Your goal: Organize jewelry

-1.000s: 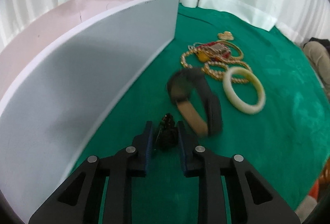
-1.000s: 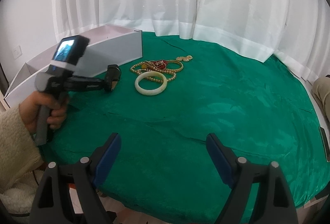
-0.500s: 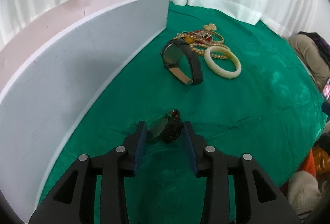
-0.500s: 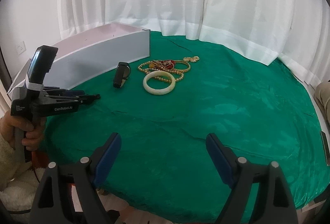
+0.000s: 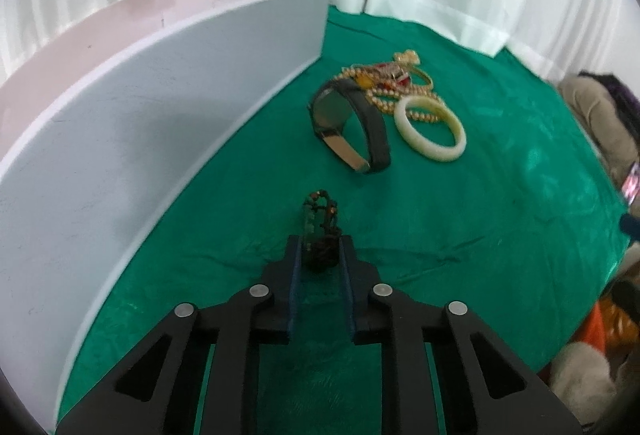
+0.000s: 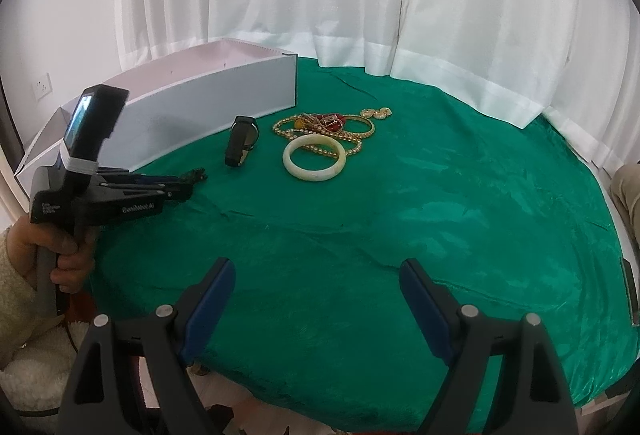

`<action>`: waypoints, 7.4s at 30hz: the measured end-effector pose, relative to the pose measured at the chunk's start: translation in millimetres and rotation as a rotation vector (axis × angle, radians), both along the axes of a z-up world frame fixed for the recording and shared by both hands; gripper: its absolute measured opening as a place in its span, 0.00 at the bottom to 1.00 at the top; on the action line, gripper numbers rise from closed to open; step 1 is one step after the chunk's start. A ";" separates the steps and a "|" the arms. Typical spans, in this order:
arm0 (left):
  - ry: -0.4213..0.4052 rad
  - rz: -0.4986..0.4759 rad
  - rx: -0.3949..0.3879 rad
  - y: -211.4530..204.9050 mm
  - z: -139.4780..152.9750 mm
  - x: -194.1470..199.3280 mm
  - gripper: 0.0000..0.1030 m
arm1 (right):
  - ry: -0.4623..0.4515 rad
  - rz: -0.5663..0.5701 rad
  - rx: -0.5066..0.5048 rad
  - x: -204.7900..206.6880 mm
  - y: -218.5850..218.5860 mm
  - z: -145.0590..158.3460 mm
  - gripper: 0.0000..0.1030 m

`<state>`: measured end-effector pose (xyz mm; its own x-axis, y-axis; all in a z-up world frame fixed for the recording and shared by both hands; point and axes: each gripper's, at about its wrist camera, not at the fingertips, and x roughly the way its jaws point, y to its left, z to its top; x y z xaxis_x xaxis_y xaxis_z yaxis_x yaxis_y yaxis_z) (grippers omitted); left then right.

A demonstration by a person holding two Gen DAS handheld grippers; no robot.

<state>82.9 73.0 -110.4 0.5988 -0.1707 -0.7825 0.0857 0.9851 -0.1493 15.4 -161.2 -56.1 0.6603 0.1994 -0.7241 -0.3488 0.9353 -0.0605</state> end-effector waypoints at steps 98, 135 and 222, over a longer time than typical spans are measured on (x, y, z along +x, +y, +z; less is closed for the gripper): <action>-0.129 0.419 -0.068 178.8 150.1 -37.5 0.13 | 0.119 0.512 0.235 145.2 226.0 113.7 0.17; -0.091 0.217 -0.035 48.9 102.5 -39.6 0.96 | 0.015 0.161 -0.026 102.4 95.0 27.3 0.80; 0.074 0.022 0.079 -69.6 3.3 112.3 0.99 | 0.004 -0.201 0.127 23.5 -58.6 -57.3 0.86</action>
<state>195.3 3.4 -107.1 0.5420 -0.0942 -0.8351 0.0558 0.9955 -0.0761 38.9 -219.8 -113.4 0.6931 0.1542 -0.7042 -0.1550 0.9859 0.0633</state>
